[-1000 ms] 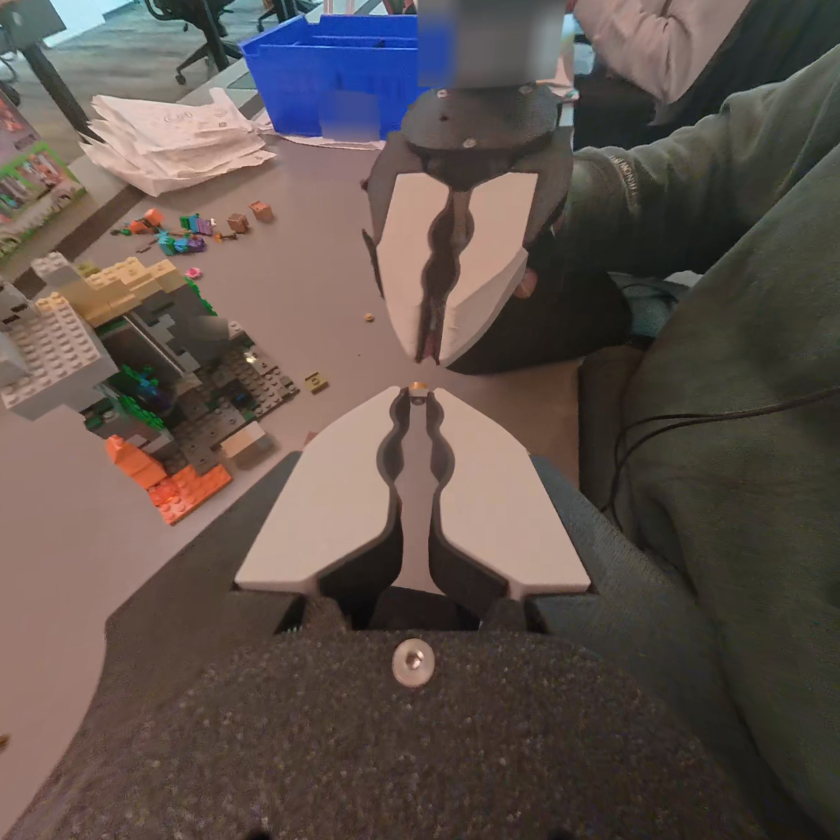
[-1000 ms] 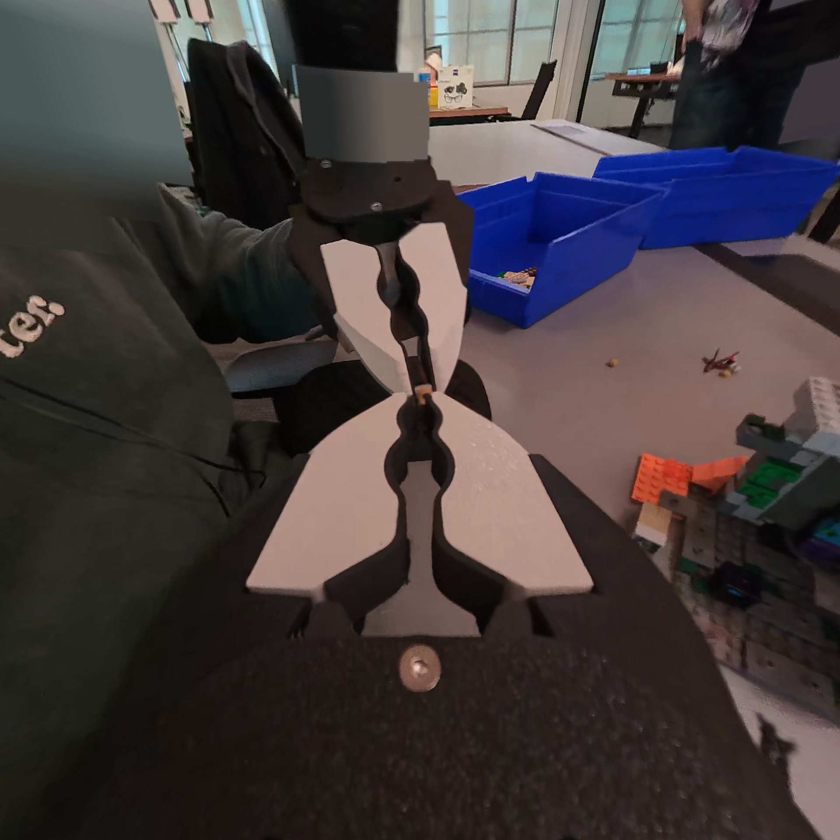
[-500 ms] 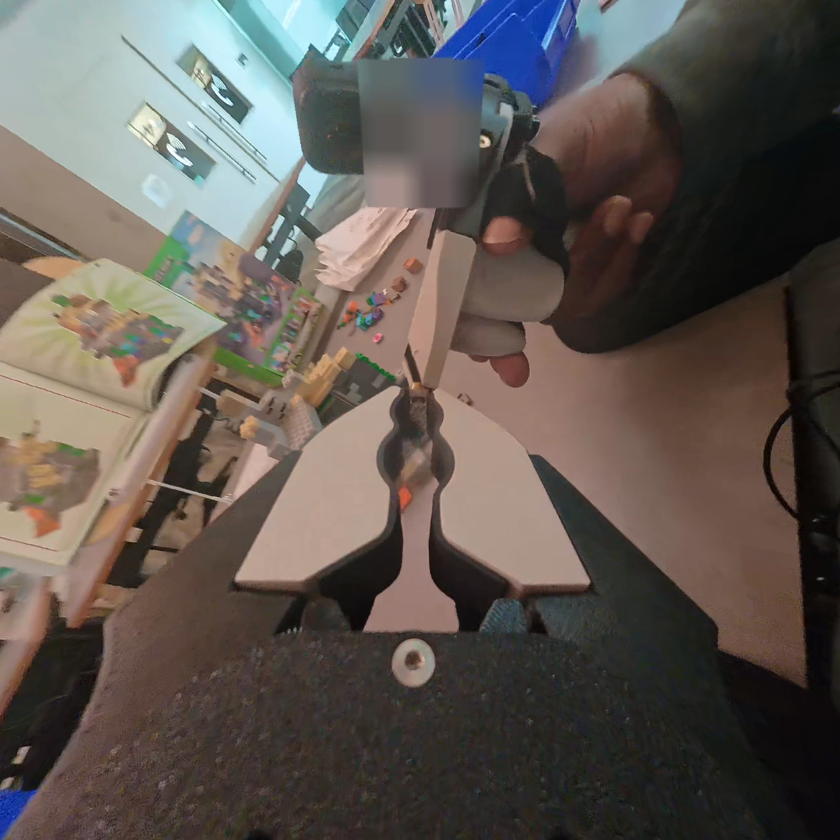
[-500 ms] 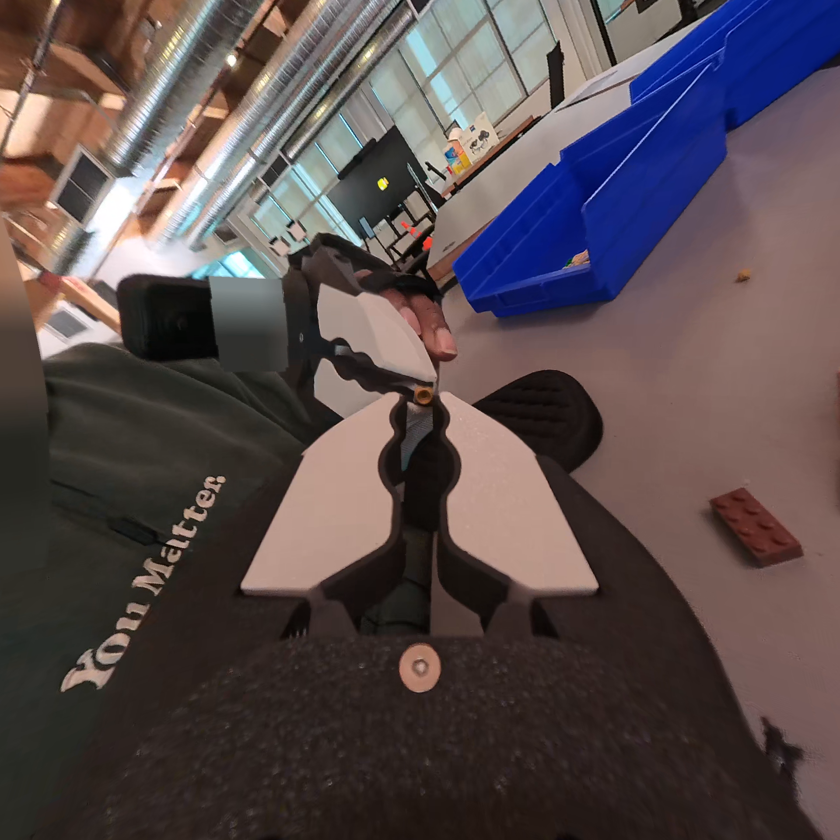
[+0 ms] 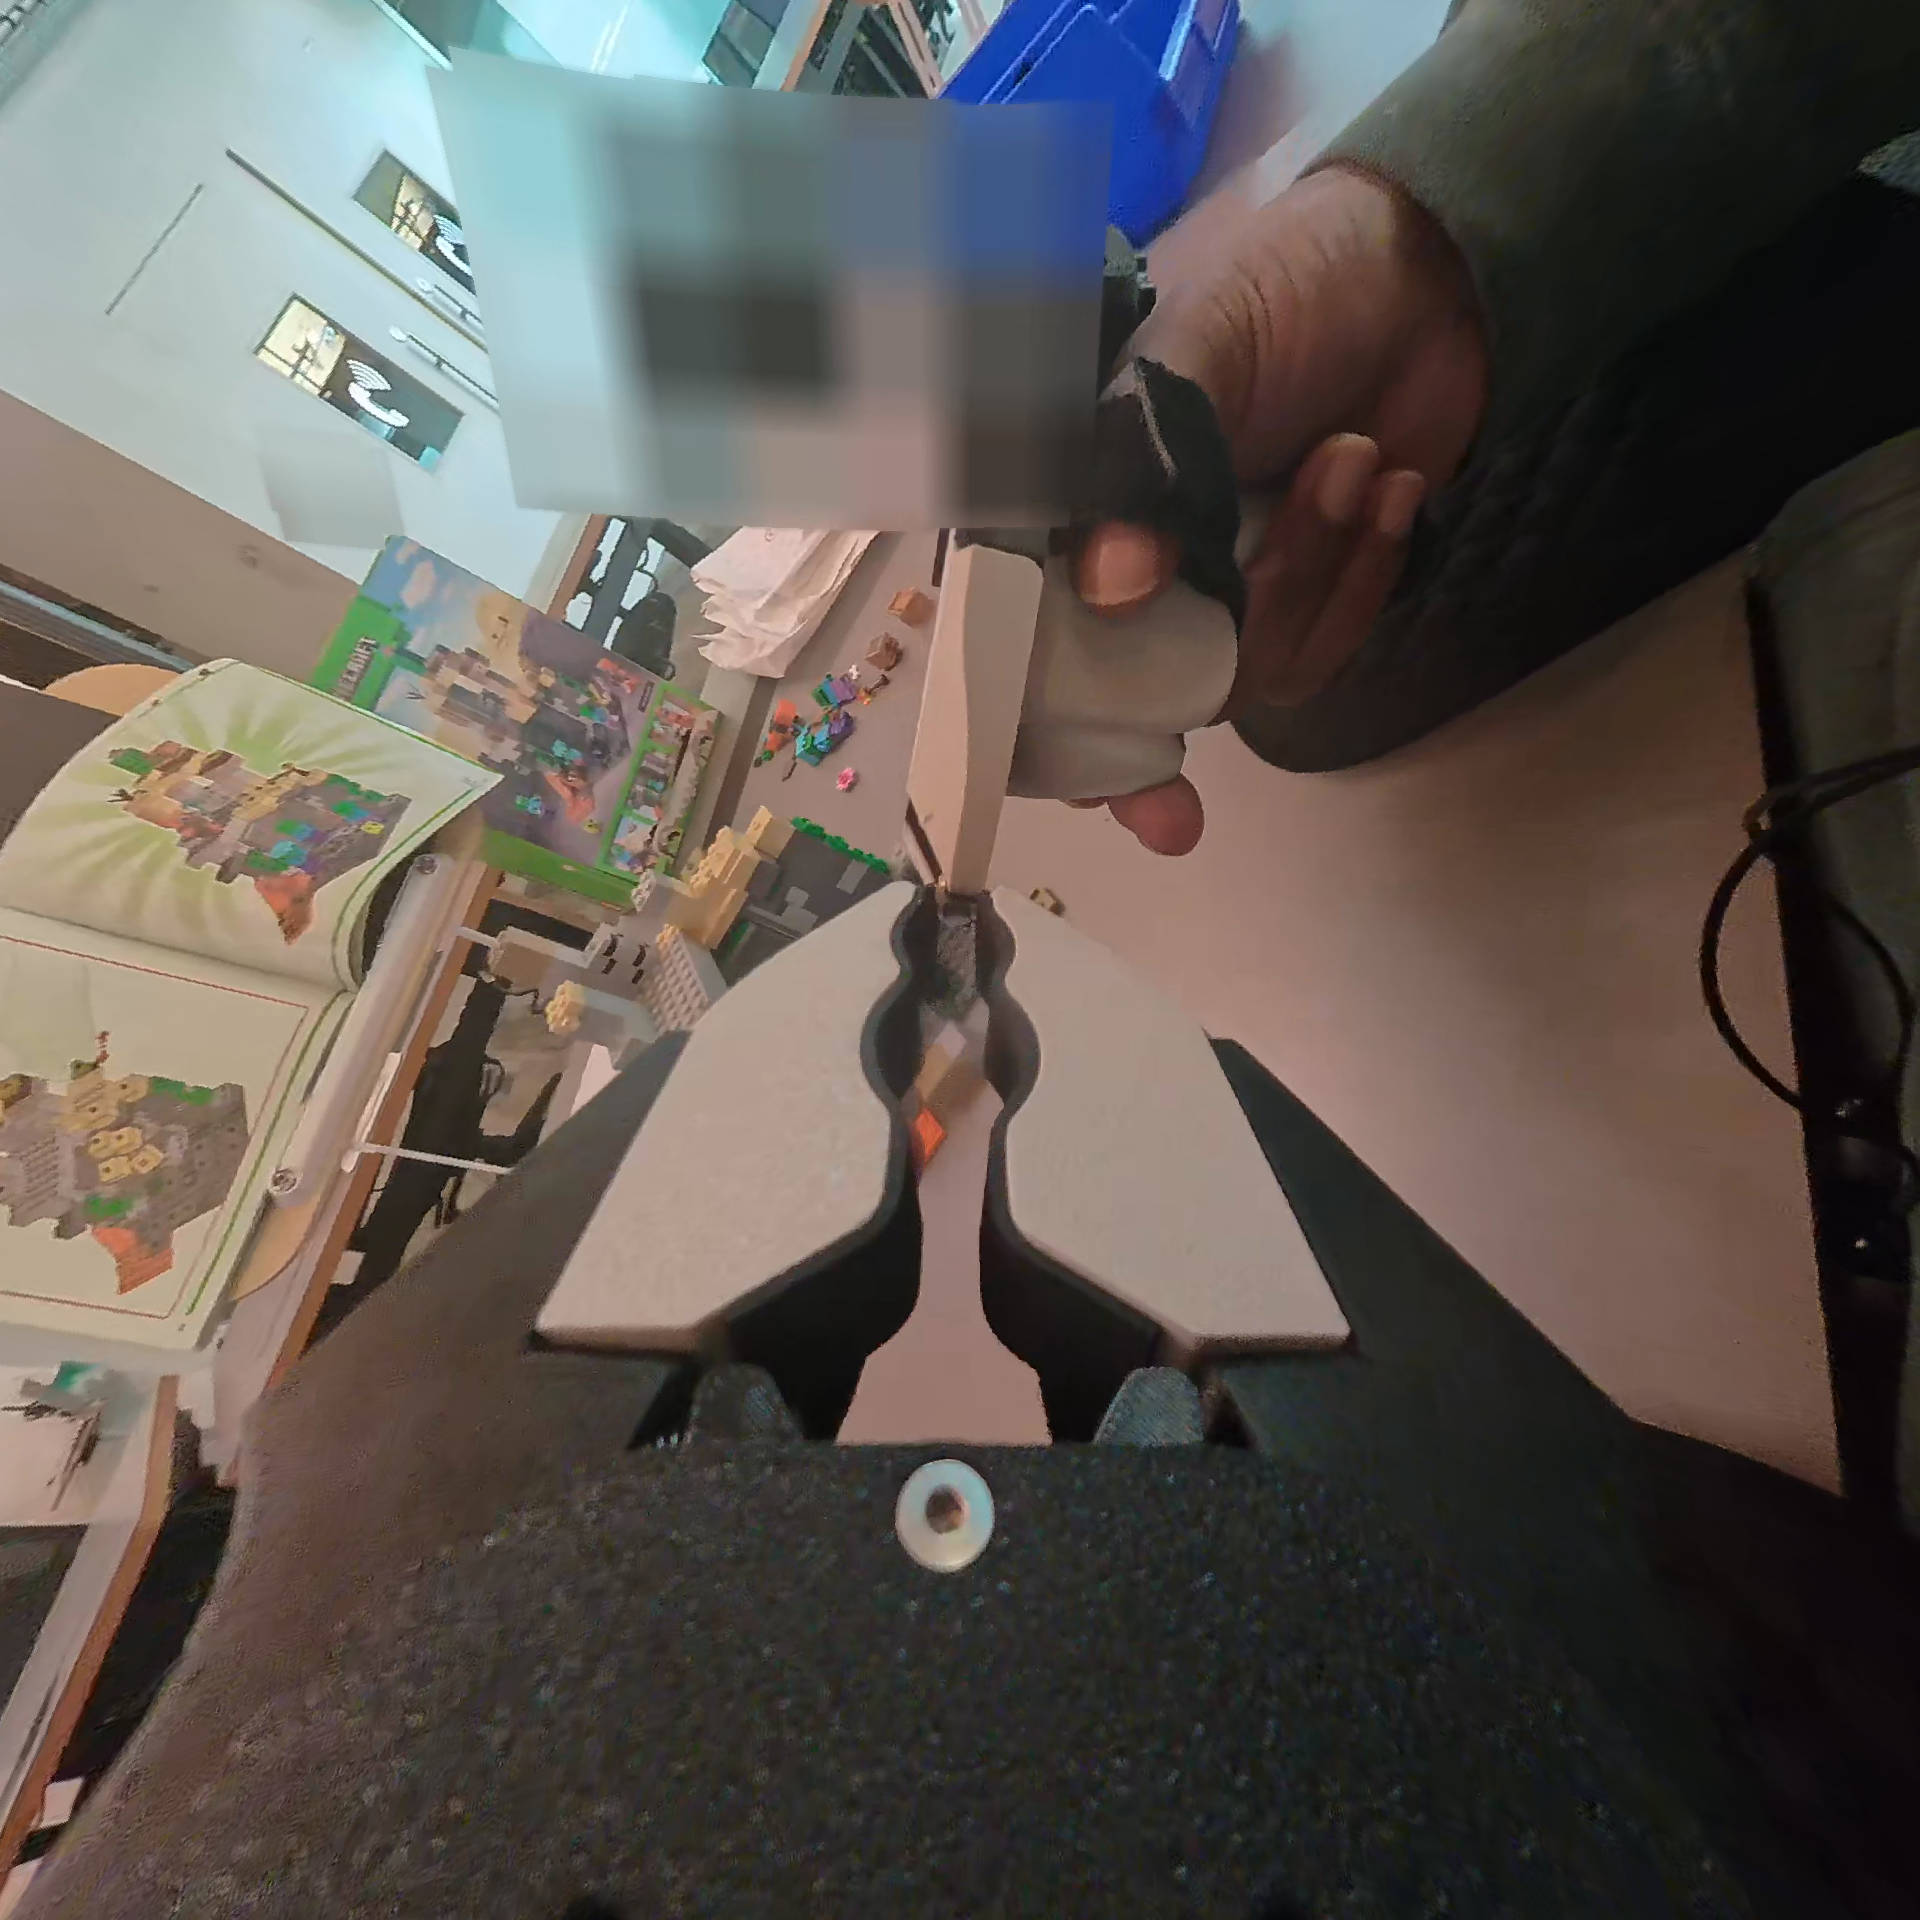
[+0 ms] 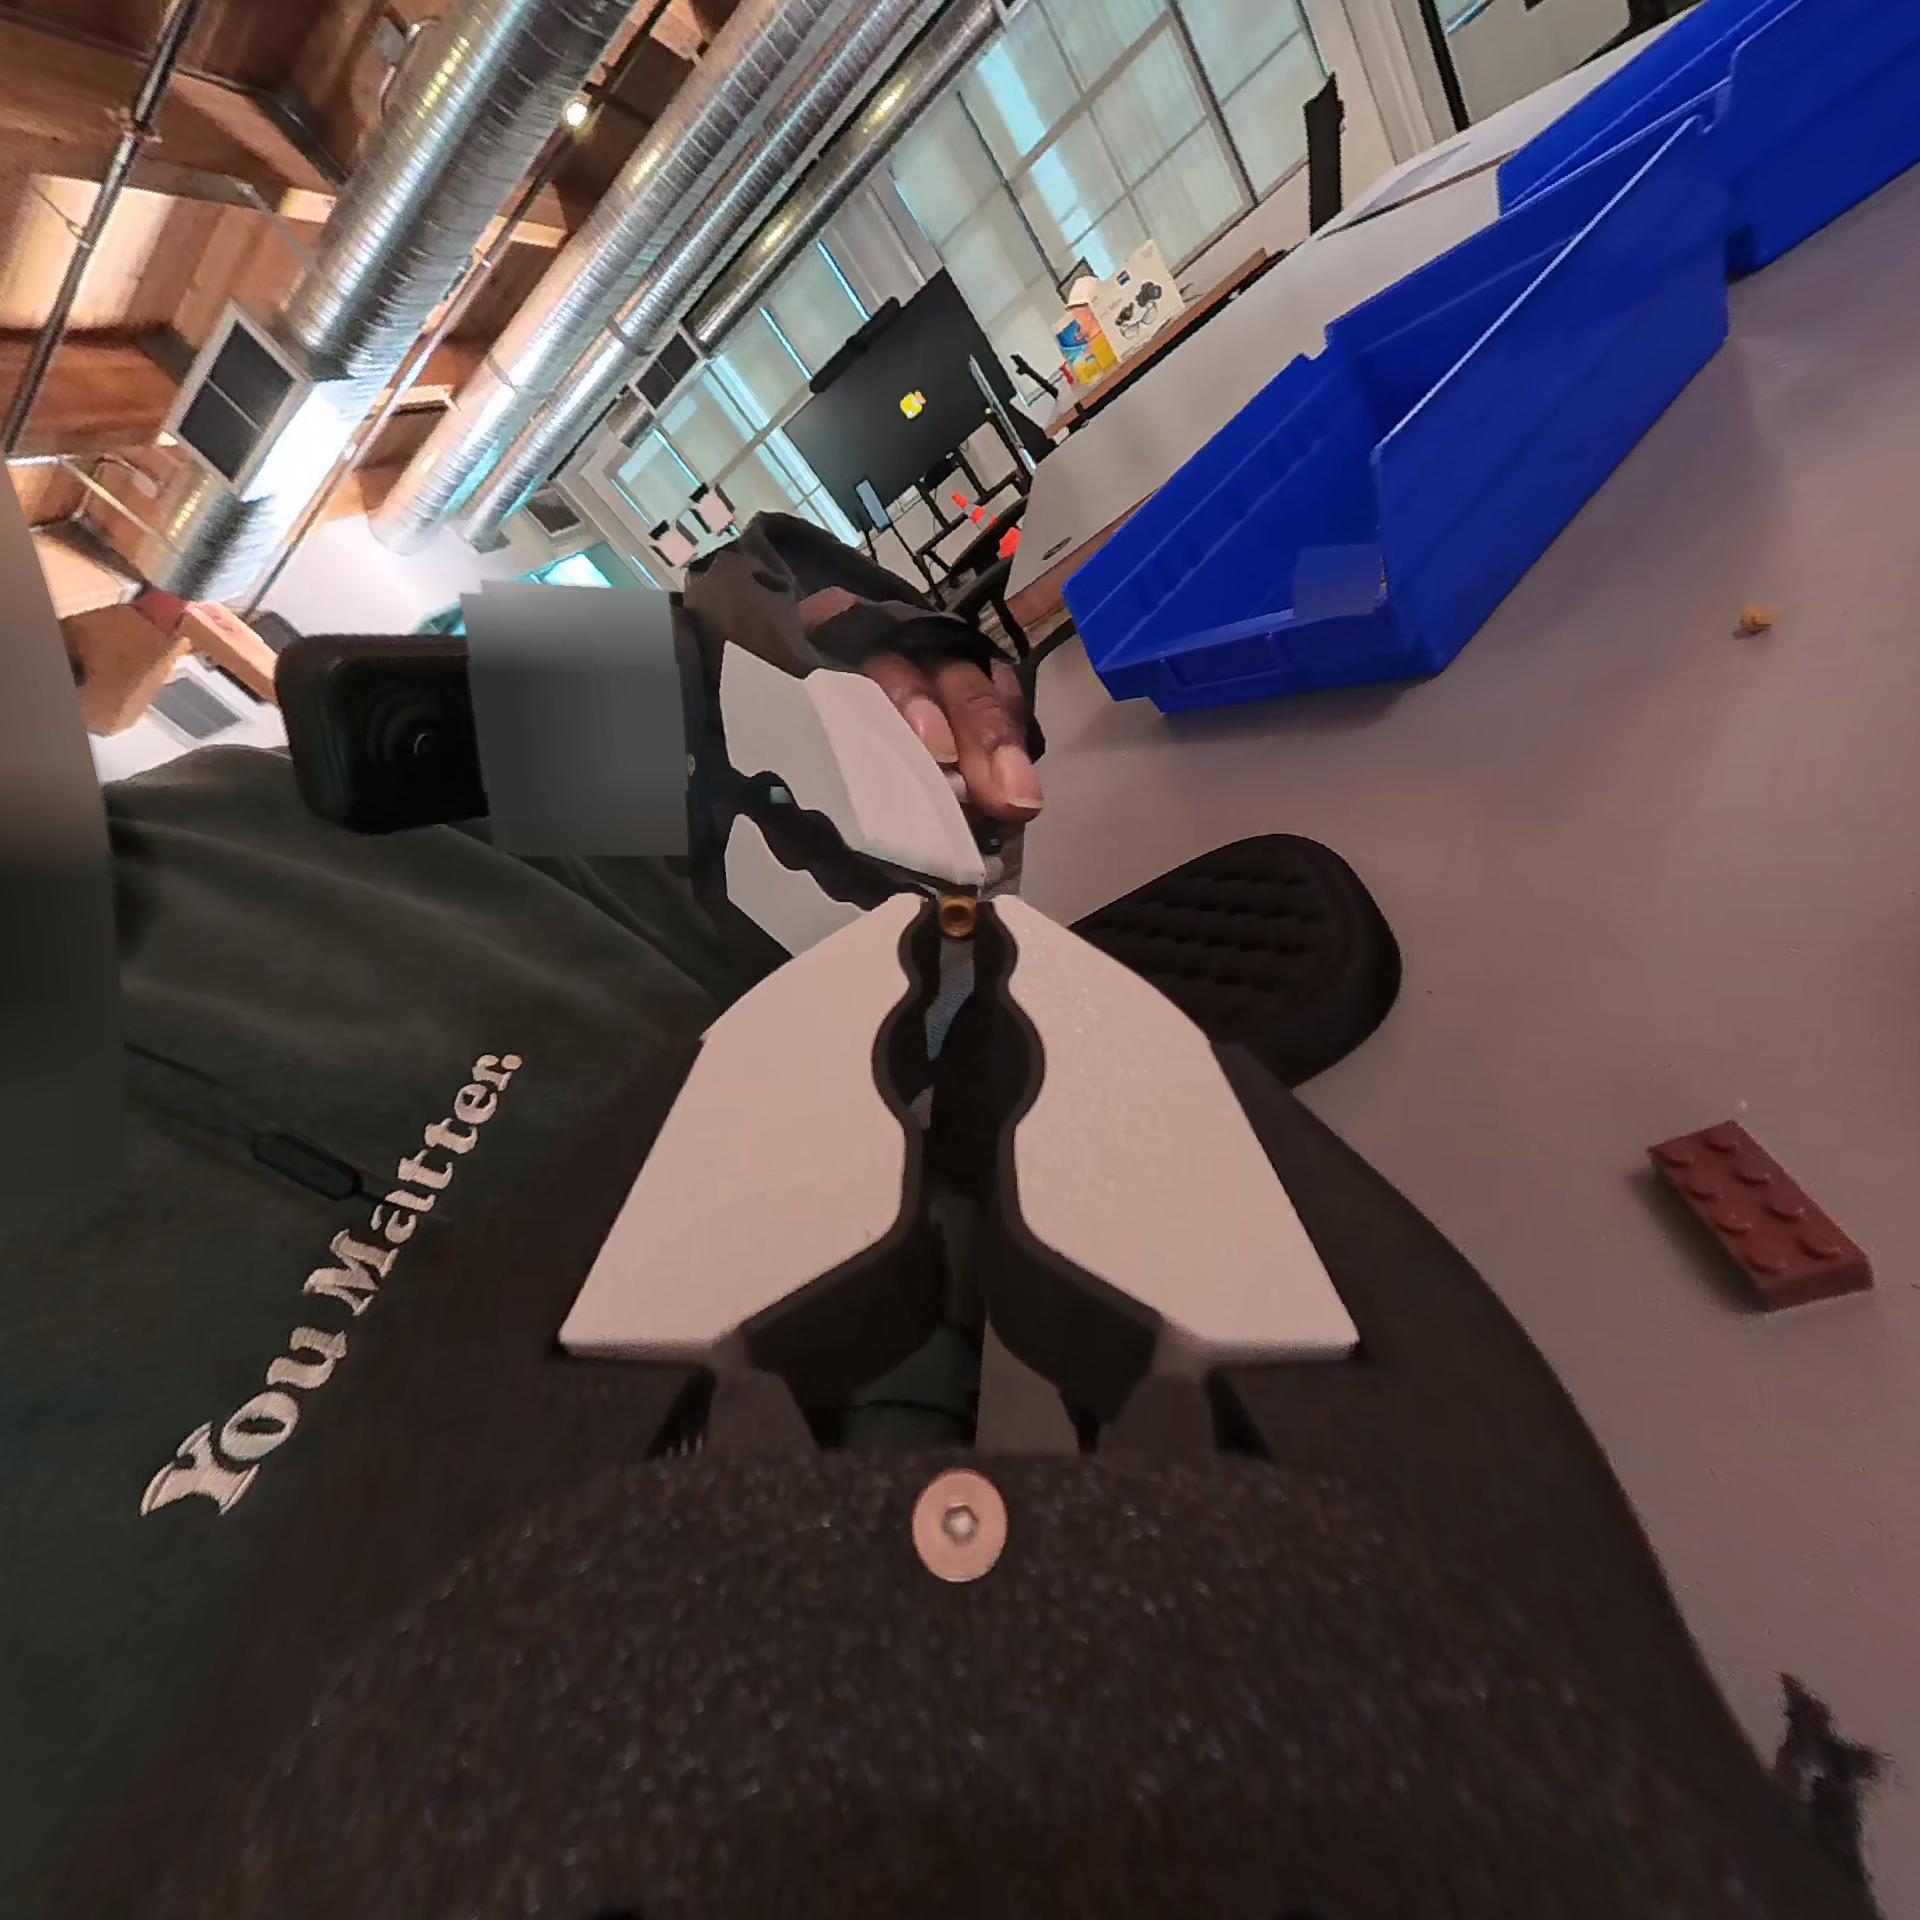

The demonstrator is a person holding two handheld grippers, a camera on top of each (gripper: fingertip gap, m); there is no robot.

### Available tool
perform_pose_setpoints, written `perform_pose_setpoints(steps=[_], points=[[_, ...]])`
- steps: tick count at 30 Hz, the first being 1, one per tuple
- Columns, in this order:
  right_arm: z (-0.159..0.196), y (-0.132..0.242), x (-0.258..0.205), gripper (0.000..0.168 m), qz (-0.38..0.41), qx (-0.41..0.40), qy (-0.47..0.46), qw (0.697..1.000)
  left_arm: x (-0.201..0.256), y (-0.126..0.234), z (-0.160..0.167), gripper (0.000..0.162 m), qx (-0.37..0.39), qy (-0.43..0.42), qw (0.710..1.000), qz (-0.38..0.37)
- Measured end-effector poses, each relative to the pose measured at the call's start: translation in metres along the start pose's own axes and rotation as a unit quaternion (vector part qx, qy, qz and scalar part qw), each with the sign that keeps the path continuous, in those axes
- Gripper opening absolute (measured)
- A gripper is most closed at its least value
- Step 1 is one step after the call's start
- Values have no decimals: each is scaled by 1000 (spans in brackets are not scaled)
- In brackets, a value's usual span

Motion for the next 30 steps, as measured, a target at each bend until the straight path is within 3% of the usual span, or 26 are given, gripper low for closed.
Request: perform_pose_setpoints(steps=[20, 22, 24, 30], points=[[6, 6, -6, 5, -84, 78, 1, 993, -13, 3, -2, 8, 80, 141, 985, 59], [0, 24, -4, 6, -85, 125, -8, 989, -19, 9, 5, 0, 79, 164, 982, 50], [2, 37, -7, 5, -37, 107, 22, 993, -22, 18, 16, 0, 73, 189, 977, 60], [11, 18, -7, 6, -42, 60, 19, 997, -10, 6, 13, 0, 61, 157, 985, 42]])
Point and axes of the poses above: each gripper's, where its closed fingertips meet, y back along the fingers, z out of its underside, x = y × z across the jaws, the point moved 10 cm from there along y, back along the fingers, and after that the axes turned 6 degrees about -z, right-handed, at the moved point
